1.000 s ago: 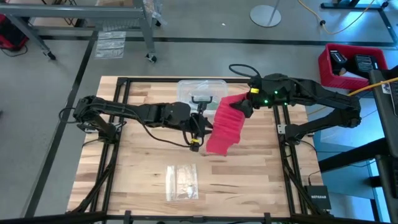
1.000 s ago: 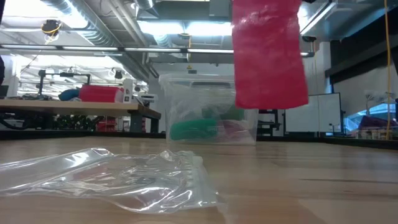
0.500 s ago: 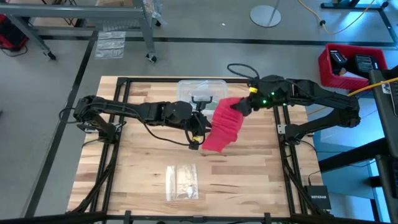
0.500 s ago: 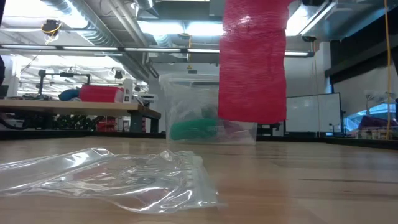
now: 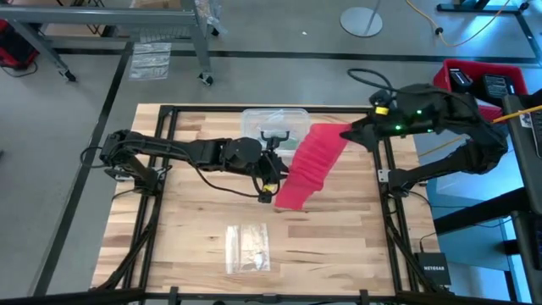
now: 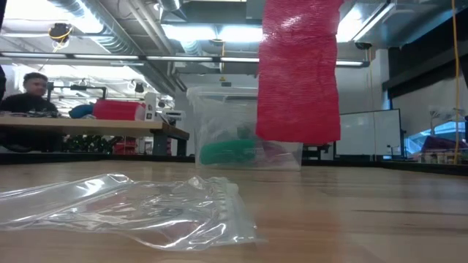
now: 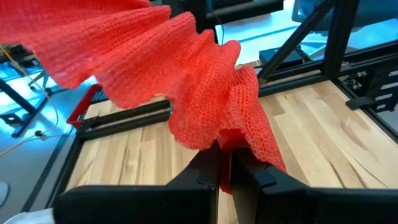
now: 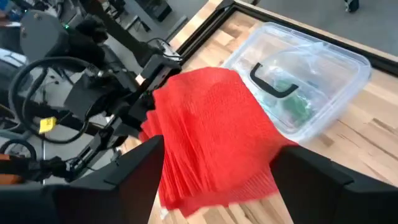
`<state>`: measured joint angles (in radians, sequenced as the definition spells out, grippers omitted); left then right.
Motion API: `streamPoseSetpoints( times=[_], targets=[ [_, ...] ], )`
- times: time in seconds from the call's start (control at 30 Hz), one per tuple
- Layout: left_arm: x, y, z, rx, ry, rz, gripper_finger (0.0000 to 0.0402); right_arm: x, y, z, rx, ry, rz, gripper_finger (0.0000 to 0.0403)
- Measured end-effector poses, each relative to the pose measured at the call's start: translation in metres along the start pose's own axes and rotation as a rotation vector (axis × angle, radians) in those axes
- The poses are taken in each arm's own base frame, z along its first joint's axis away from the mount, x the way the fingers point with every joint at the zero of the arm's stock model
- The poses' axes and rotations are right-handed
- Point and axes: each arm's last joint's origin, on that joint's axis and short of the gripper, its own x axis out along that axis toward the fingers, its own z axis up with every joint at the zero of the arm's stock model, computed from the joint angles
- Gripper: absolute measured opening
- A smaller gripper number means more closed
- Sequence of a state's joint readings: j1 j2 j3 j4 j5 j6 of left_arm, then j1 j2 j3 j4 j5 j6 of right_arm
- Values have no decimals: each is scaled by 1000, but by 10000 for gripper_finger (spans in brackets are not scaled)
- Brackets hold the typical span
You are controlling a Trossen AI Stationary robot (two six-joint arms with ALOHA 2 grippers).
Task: Roll bandage
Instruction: Roll the red bandage
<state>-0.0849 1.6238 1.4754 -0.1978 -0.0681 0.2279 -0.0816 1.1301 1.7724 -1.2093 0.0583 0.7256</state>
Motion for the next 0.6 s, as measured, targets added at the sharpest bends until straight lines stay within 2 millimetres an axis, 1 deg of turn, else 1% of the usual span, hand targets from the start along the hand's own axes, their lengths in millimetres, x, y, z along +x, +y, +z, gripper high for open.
streamPoseSetpoints(
  times=[0.1,0.2,0.27,0.37,0.47,0.53,0.6],
  targets=[
    [0,0,0,-7,1,-2,12,-7,-1,-6,-44,16,-11,285],
    [0,0,0,-7,2,-3,12,-7,-2,-2,-100,-64,-72,285],
    [0,0,0,2,2,-3,12,1,-1,-1,-129,-75,-104,285],
    [0,2,-1,-2,3,2,12,12,0,-5,-191,28,-83,285],
    [0,5,-1,-35,5,10,12,18,1,-18,-240,123,-63,285],
    [0,5,-1,-45,4,12,12,14,3,-33,-292,165,-35,285],
    [0,6,0,-66,-12,16,12,14,5,-48,-351,179,-15,285]
  ],
)
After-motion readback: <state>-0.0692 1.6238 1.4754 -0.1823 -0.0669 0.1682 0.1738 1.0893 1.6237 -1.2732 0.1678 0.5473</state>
